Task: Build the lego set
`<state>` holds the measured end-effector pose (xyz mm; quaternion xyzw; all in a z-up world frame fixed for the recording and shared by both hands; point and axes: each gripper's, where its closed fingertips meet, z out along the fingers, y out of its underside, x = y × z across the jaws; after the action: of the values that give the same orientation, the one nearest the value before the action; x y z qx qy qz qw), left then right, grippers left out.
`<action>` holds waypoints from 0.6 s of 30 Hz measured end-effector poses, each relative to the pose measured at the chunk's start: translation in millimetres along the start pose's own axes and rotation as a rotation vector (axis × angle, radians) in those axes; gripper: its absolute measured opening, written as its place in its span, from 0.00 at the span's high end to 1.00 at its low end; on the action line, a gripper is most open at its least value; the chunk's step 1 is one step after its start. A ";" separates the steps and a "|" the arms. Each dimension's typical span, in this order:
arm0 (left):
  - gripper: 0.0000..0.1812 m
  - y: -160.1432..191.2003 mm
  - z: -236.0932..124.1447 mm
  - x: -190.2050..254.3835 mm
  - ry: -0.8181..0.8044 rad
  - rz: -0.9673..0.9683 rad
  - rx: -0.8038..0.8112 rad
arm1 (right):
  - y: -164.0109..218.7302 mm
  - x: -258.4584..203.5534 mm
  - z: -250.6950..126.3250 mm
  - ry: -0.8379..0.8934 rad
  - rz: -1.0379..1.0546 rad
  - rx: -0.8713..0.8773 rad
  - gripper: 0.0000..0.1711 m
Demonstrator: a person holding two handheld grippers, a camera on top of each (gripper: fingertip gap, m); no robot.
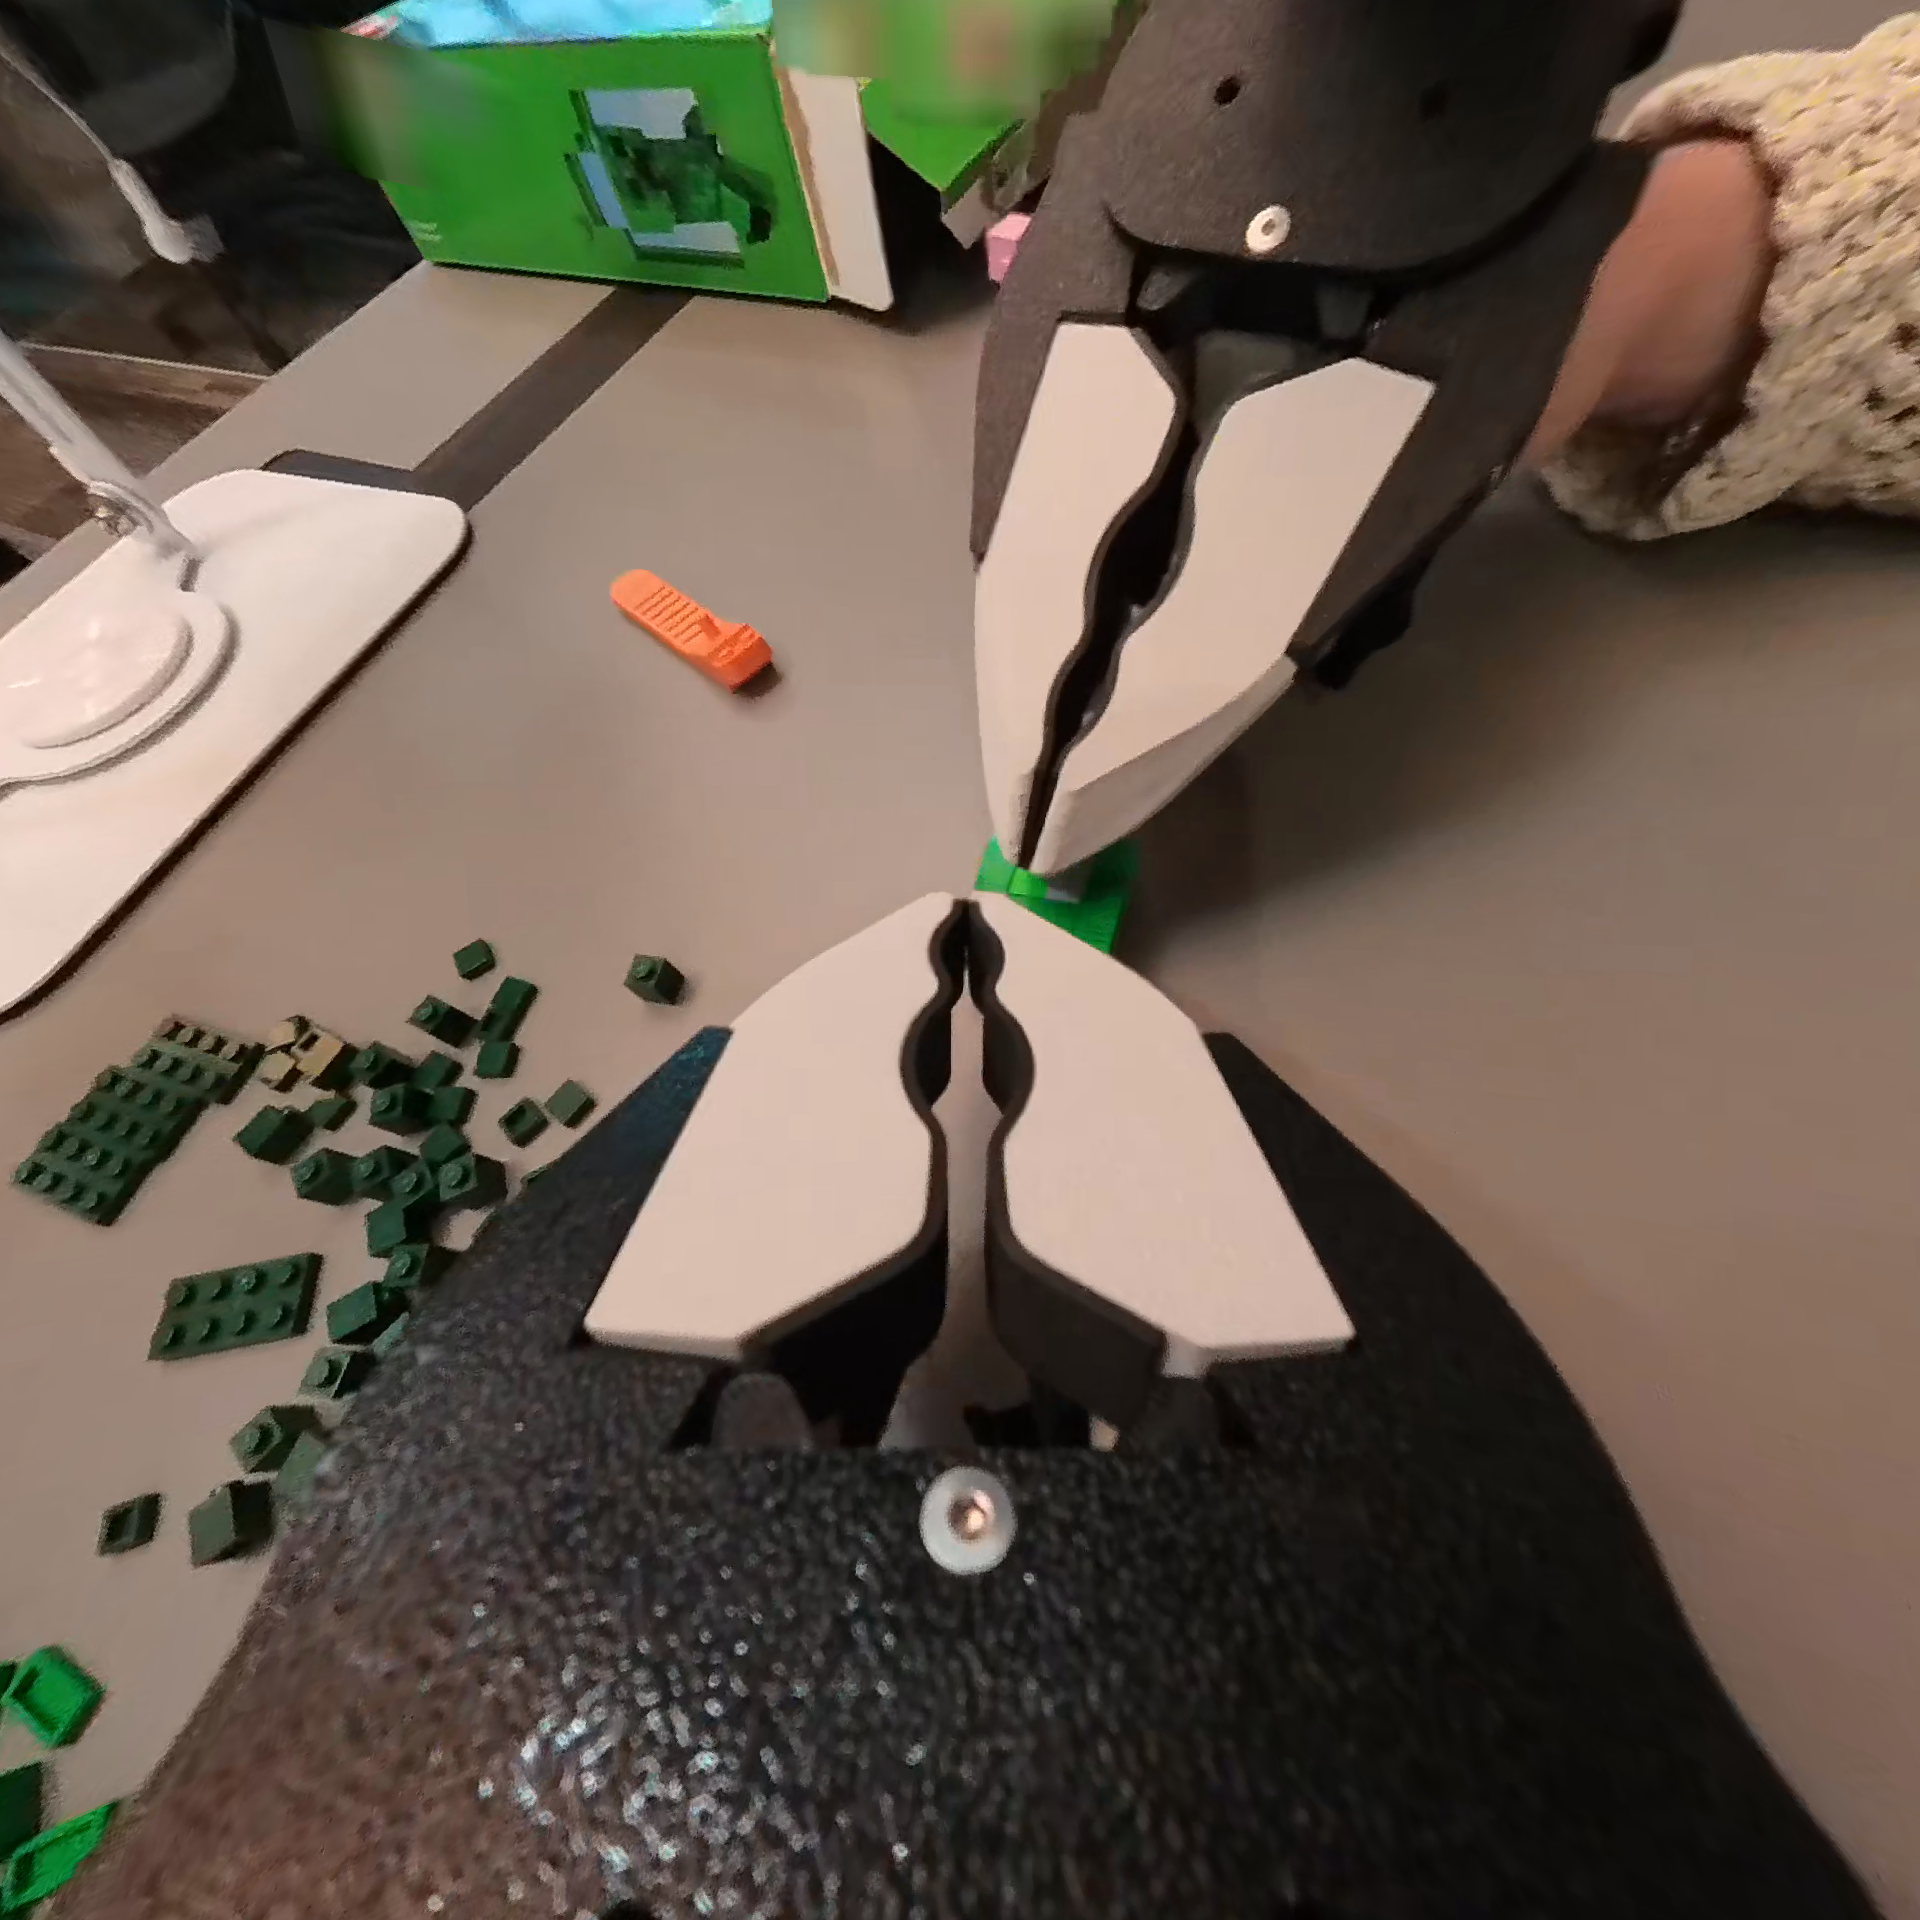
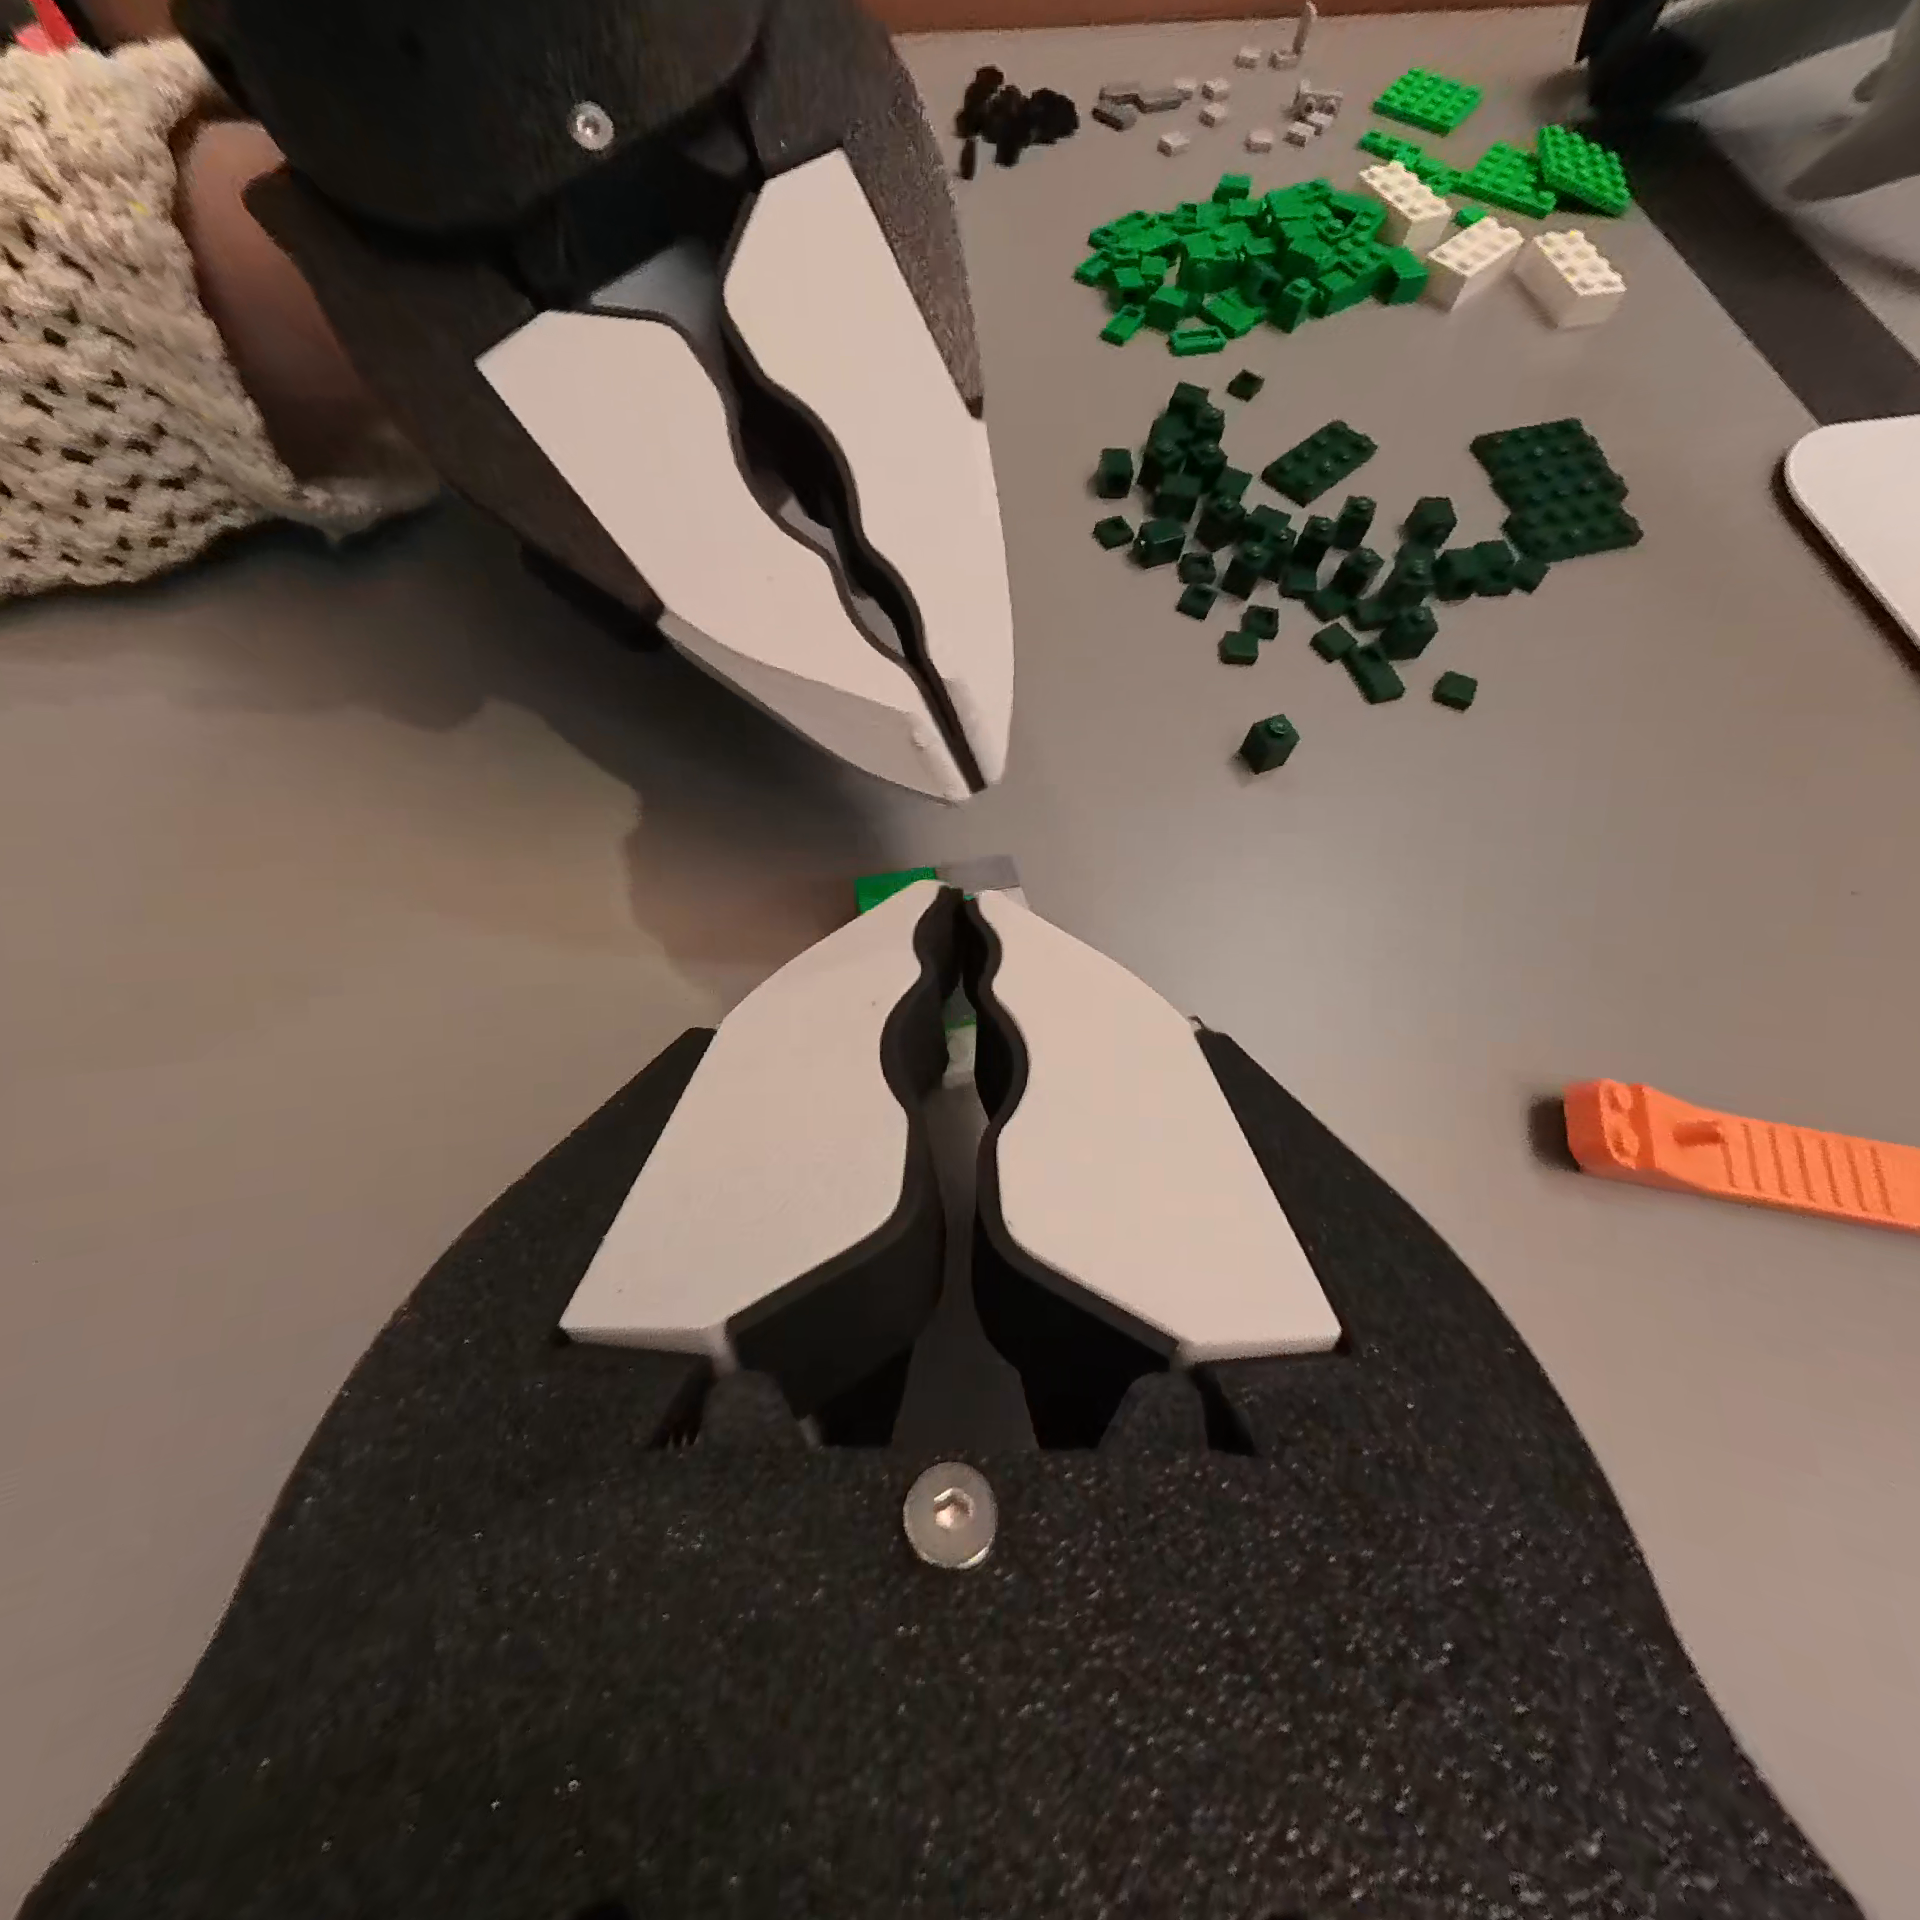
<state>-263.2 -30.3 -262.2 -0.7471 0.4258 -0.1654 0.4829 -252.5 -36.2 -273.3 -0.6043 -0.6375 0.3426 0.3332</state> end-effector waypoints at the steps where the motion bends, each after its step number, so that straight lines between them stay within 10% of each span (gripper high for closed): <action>1: 1.00 -0.9 0.2 1.1 0.013 -0.005 0.005 | 0.1 1.2 -0.9 -0.003 0.006 0.004 1.00; 12: 1.00 -2.7 -6.3 -4.4 0.000 -0.051 0.034 | -1.7 5.4 3.4 -0.007 -0.015 0.000 1.00; 18: 0.63 4.3 6.8 6.3 0.064 0.003 -0.056 | -15.2 16.9 -14.2 0.012 0.049 0.147 1.00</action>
<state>-257.1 -32.2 -270.3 -0.7539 0.4466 -0.1766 0.4483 -249.7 -19.4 -252.7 -0.5955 -0.5939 0.3930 0.3718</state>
